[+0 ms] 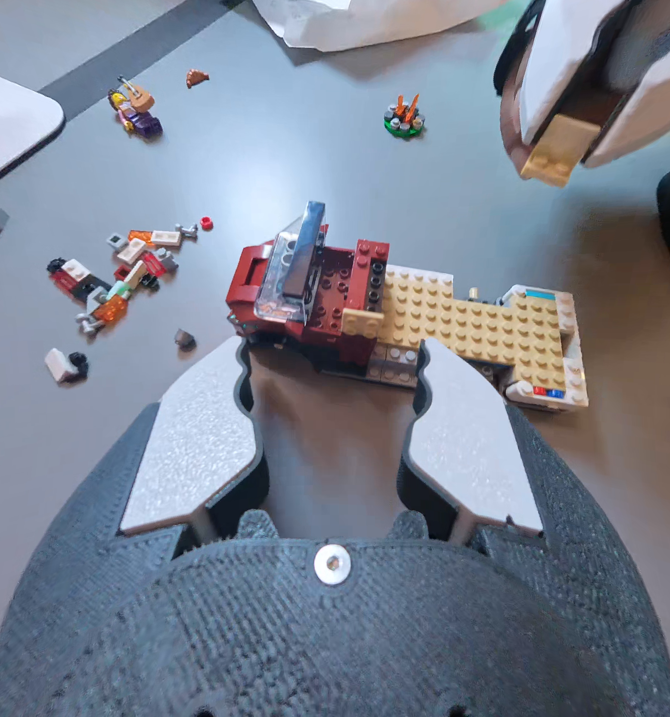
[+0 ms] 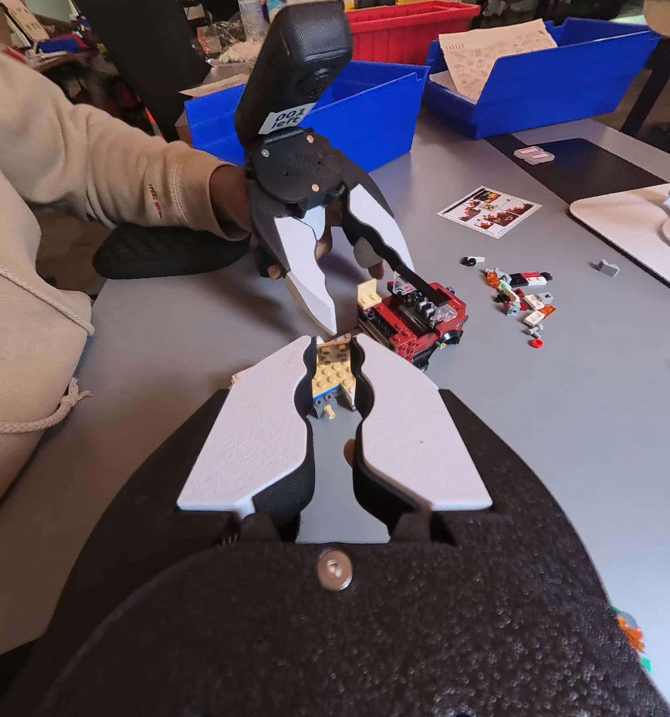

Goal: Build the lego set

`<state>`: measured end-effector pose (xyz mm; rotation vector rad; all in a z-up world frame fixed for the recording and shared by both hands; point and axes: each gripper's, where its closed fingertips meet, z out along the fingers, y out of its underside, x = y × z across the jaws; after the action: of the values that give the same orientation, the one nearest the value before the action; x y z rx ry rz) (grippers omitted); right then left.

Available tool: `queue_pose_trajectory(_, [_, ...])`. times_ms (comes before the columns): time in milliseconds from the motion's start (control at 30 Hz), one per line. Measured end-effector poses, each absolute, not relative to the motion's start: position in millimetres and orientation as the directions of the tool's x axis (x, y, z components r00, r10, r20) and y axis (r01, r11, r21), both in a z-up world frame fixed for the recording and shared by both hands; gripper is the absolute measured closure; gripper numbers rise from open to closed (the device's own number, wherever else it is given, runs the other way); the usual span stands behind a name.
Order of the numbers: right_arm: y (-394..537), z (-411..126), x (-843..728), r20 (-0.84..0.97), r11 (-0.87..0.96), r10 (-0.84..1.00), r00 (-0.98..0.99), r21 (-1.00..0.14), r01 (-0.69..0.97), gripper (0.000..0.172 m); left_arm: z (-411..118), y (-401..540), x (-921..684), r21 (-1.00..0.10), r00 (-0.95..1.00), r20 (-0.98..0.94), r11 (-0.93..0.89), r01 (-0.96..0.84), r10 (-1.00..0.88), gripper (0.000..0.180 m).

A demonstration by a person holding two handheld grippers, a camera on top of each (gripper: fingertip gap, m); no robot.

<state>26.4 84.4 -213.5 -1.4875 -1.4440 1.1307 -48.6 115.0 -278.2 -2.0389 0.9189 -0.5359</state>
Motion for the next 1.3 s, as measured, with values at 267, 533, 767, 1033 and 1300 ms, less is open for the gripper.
queue_pose_trajectory(267, [80,-210,29,-0.085,-0.069,0.995,-0.044,-0.955,0.288,0.155,-281,133,-39,-0.822,0.572,0.022,-0.34,-0.456,-0.82,0.118])
queue_pose_trajectory(533, [88,-222,25,-0.054,-0.058,0.998,0.021,-0.94,0.337,0.155,-279,126,-23,-0.831,0.347,-0.035,-0.166,-0.531,-0.937,0.133])
queue_pose_trajectory(767, [105,-239,8,-0.041,-0.098,0.985,0.165,-0.93,0.353,0.155,-276,124,-20,-0.843,0.365,-0.025,-0.176,-0.508,-0.931,0.13])
queue_pose_trajectory(1033, [110,-249,3,-0.063,-0.147,0.975,0.214,-0.904,0.402,0.155,-264,125,-23,-0.868,0.408,-0.047,-0.165,-0.469,-0.912,0.129])
queue_pose_trajectory(1300, [111,-251,4,-0.077,-0.164,0.978,0.195,-0.862,0.48,0.155,-233,100,-6,-0.84,0.31,-0.293,0.089,-0.535,-0.905,0.157])
